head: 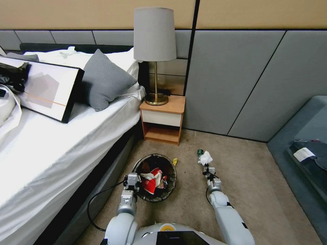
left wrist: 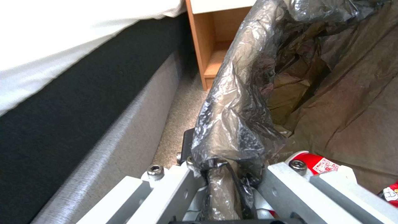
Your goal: Pick up the trash bin, then pick up the garbage from the floor and place it into the trash bin.
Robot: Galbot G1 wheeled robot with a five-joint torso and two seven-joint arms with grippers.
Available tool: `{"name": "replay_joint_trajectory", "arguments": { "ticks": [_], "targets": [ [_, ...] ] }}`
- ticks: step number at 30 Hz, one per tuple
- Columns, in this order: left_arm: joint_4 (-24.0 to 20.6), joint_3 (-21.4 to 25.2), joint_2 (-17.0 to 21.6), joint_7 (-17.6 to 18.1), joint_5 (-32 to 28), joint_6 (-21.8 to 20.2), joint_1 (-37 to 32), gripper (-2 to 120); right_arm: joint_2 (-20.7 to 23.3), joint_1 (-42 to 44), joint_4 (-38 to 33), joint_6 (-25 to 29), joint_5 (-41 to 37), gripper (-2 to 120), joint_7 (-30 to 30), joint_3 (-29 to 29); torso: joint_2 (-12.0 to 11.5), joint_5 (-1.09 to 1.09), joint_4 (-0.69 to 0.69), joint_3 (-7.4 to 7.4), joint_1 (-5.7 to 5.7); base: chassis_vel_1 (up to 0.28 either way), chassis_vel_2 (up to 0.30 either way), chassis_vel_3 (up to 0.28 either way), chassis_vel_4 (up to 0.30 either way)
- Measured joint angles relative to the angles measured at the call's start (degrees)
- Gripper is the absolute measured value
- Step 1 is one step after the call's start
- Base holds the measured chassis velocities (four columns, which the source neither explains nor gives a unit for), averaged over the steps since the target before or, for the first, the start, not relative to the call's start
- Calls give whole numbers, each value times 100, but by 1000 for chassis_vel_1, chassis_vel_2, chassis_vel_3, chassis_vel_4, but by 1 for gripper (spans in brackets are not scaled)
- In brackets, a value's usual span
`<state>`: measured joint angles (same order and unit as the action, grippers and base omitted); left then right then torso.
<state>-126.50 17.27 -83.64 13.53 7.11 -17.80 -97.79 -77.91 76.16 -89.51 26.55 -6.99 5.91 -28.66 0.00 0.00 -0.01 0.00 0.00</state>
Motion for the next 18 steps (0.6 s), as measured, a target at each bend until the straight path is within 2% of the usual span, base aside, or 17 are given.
{"name": "replay_joint_trajectory", "arguments": {
  "ticks": [2,3,6,9,13,18],
  "targets": [
    [8,-13,7,-1,0,0,7,2,15,288,-762,211,50,0,371,143,0,-2,1,0,0,0,0,0,0],
    [8,-13,7,-1,0,0,7,2,15,288,-762,211,50,0,371,143,0,-2,1,0,0,0,0,0,0],
    [9,-25,20,-2,0,0,9,2,83,613,-1564,414,138,0,719,417,0,-2,1,0,0,0,0,0,0],
    [15,-38,24,-3,0,0,12,2,166,811,-1902,543,243,0,925,646,0,-1,1,0,0,0,0,0,0],
    [23,-68,23,-3,0,0,21,2,358,1019,-2085,692,465,0,1189,1034,0,-1,0,0,0,0,0,0,0],
    [34,-108,19,-3,16,0,28,2,543,1037,-1859,720,619,0,1315,1547,0,0,1,0,0,0,0,0,0]
  ]
}}
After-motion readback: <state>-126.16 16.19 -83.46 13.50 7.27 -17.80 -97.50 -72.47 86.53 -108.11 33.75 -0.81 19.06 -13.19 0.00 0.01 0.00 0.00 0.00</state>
